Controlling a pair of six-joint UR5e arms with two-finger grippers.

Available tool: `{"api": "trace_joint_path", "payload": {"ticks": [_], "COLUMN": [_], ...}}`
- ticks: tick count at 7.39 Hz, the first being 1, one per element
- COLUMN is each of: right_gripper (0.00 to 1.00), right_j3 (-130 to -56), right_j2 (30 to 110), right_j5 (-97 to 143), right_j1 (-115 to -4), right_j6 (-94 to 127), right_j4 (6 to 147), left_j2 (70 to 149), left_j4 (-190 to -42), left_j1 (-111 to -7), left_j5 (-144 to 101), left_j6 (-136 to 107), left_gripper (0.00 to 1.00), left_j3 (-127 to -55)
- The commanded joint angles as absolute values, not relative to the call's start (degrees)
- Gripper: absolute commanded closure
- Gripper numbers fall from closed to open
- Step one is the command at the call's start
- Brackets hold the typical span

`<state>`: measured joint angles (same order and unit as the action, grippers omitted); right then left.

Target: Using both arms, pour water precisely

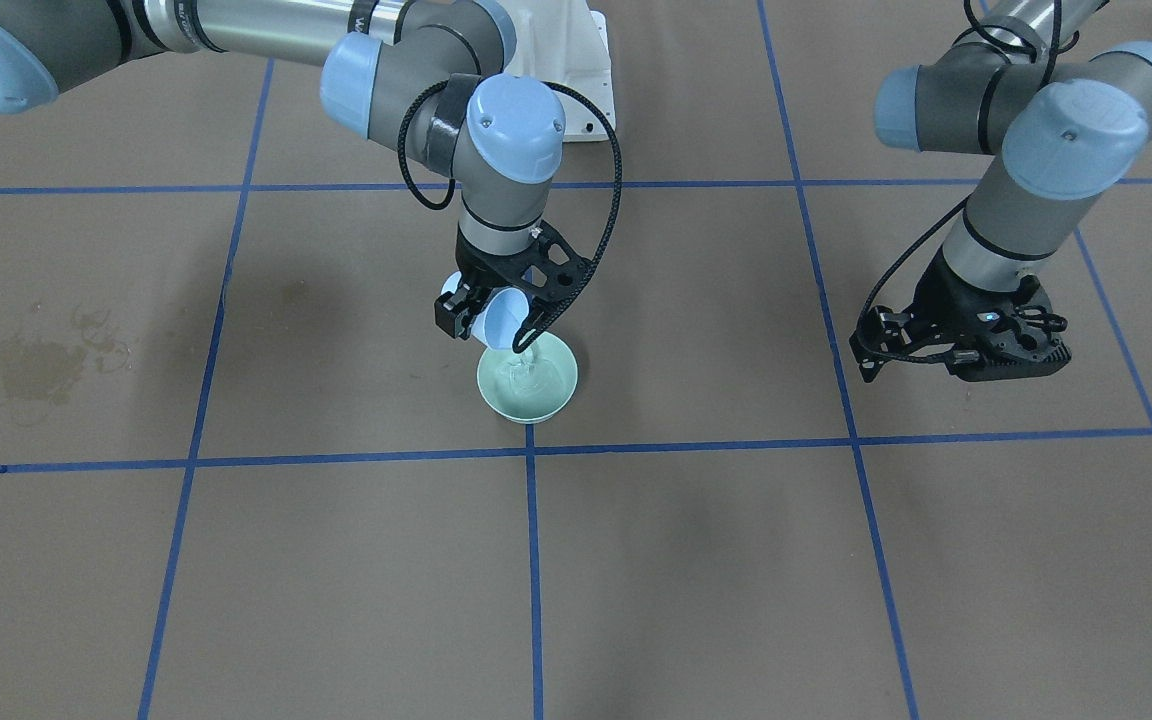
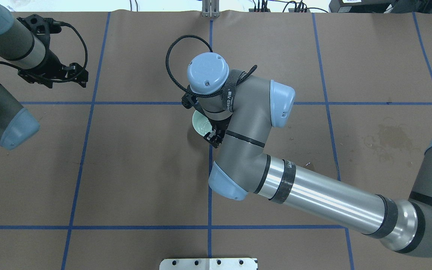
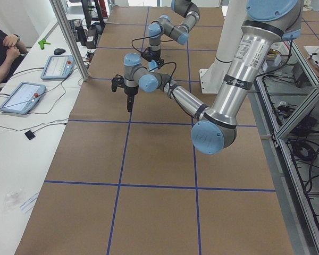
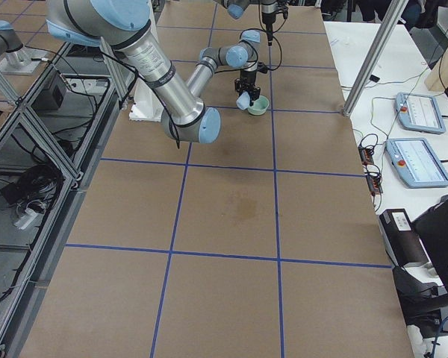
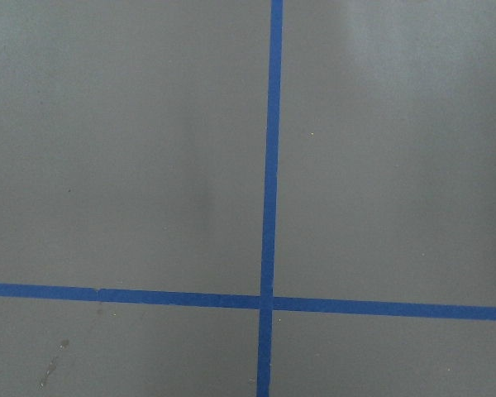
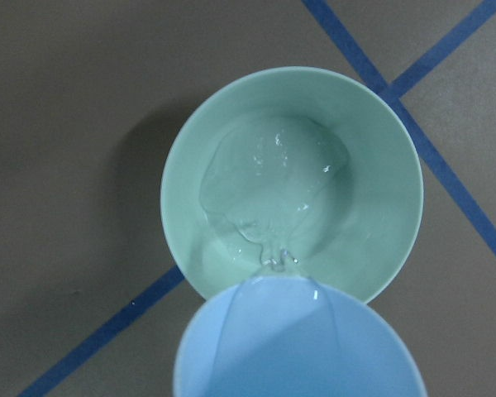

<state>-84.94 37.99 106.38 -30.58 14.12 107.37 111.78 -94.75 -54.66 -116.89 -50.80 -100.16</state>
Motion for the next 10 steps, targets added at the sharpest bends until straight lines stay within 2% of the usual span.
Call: {"api": "trace_joint_path", "payload": {"ticks": [1, 6, 8, 10], "right_gripper": [1.00, 1.00, 1.00, 1.00], "right_j3": [-84.21, -83.85, -84.11, -90.05], "right_j2": [36.57, 35.68, 36.82, 43.99], "right_j5": [106.17, 105.82, 105.65, 105.73], "right_j1": [-30.67, -31.03, -31.29, -33.48], "right_j6": [11.44, 9.40, 11.33, 14.76], "right_j4": [109.94, 112.50, 104.82, 92.96], "left_j2": [111.80, 111.97, 112.15, 112.06], "left_j4": [-94.75, -94.83, -95.01, -95.01], "left_j1": [-54.67, -54.58, -54.58, -54.58], "left_j5": [-116.89, -116.89, -116.89, -116.89], "left_j6": [-50.80, -50.89, -50.98, -50.98], "left_gripper": [0.00, 0.00, 0.00, 0.00], "left_j3": [-100.11, -100.11, -100.11, -100.11]}}
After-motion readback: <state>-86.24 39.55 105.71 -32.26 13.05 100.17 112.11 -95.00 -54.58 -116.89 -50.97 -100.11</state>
